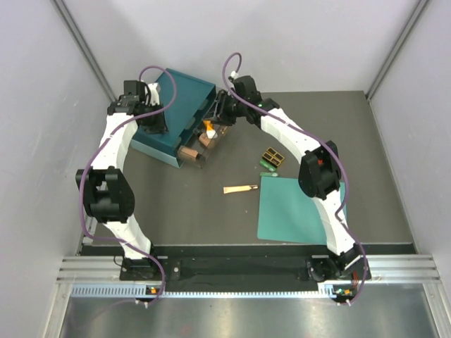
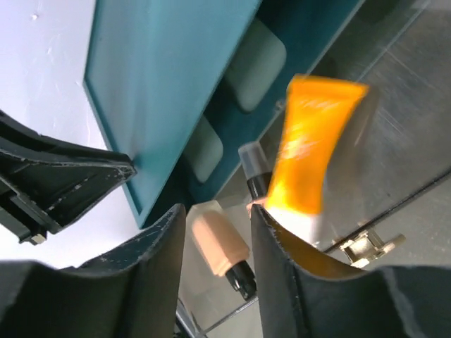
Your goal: Organize the makeup
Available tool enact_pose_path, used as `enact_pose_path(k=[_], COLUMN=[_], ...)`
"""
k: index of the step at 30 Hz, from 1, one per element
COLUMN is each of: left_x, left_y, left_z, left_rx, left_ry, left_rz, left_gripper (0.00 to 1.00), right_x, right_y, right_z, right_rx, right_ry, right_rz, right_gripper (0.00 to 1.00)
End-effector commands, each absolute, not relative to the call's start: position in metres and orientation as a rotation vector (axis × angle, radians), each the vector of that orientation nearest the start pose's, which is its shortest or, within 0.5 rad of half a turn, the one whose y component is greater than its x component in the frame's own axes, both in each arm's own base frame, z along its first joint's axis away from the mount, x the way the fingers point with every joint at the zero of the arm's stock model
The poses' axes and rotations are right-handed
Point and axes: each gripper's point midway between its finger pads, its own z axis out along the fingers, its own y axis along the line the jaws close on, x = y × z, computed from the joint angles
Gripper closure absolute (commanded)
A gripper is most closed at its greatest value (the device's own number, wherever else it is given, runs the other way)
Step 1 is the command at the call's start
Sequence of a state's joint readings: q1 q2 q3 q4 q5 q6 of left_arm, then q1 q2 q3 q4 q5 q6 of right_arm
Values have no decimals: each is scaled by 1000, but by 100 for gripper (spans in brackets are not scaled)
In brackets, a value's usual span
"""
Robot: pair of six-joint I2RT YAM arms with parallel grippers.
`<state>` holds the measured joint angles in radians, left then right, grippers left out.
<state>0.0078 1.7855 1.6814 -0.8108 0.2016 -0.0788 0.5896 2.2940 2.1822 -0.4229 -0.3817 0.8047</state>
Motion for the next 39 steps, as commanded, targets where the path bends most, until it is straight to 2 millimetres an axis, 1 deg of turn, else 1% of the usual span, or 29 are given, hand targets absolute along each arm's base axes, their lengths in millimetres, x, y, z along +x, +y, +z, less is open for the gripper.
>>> enact_pose_path(k=[1, 2, 4, 5, 7, 8, 10, 11, 12, 13, 14, 15, 16, 17, 19, 20, 23, 25, 28, 29, 30, 31, 32, 33, 34, 35, 36, 37, 39], left_x=[406, 405, 405, 406, 406, 405, 406, 405, 405, 406, 405, 405, 405, 404, 403, 402, 401, 400, 399, 399, 399, 398, 398, 398, 397, 397, 397, 397, 397], left_y=[-30, -30, -29, -30, -31, -31, -32, -32, -33, -33, -33, -32, -32, -33, -33, -33, -33, -33, -33, -33, -33, -33, -34, -34, -34, -34, -34, -34, -34], left_z=[130, 131, 130, 131, 132, 131, 131, 131, 132, 132, 132, 132, 133, 132, 130, 130, 127, 126, 125, 124, 123, 122, 121, 121, 121, 120, 119, 119, 119], left_rx=[-56, -57, -61, -60, -59, -63, -64, -64, -64, -70, -70, -73, -78, -77, -78, -75, -75, -69, -72, -74, -76, -77, -75, -77, -78, -78, -78, -78, -77], left_ry=[2733, 2733, 2736, 2732, 2730, 2733, 2730, 2731, 2733, 2733, 2736, 2736, 2733, 2735, 2742, 2743, 2751, 2754, 2756, 2759, 2759, 2760, 2761, 2760, 2763, 2763, 2764, 2764, 2764], left_rz=[-264, -262, -264, -265, -269, -272, -276, -278, -279, -284, -284, -283, -283, -283, -284, -288, -285, -283, -284, -288, -288, -294, -292, -293, -293, -293, -295, -295, -299], left_gripper=[71, 71, 71, 71, 71, 71, 71, 70, 71, 71, 71, 71, 71, 70, 70, 71, 71, 71, 71, 70, 70, 70, 70, 71, 70, 71, 71, 70, 71], right_x=[468, 467, 469, 467, 467, 461, 458, 451, 446, 441, 435, 428, 424, 414, 408, 401, 389, 379, 360, 353, 351, 344, 339, 335, 330, 323, 321, 314, 307], right_y=[431, 428, 419, 412, 399, 387, 367, 354, 343, 333, 323, 313, 305, 295, 279, 272, 262, 261, 265, 263, 259, 261, 258, 258, 262, 260, 259, 265, 268], right_z=[268, 280, 286, 298, 296, 297, 278, 274, 253, 251, 240, 217, 208, 189, 173, 157, 136, 127, 119, 113, 110, 113, 105, 104, 108, 101, 99, 97, 91], right_rx=[-85, -98, -106, -129, -143, -201, -245, -316, -341, -360, -404, -421, -428, -459, -461, -483, -546, -591, -718, -785, -798, -854, -874, -878, -900, -937, -958, -1003, -1060], right_ry=[2132, 2106, 2093, 2066, 2073, 2081, 2128, 2139, 2190, 2201, 2229, 2287, 2310, 2351, 2389, 2426, 2476, 2511, 2525, 2522, 2522, 2494, 2497, 2490, 2469, 2469, 2461, 2449, 2435], right_rz=[1248, 1246, 1205, 1181, 1111, 1038, 895, 811, 738, 699, 652, 609, 579, 540, 456, 420, 375, 384, 411, 395, 352, 339, 341, 343, 344, 323, 293, 284, 256], right_gripper=[48, 47, 47, 47, 47, 47, 48, 49, 50, 50, 51, 51, 52, 52, 52, 53, 53, 53, 51, 51, 47, 46, 44, 37, 35, 33, 31, 30, 29])
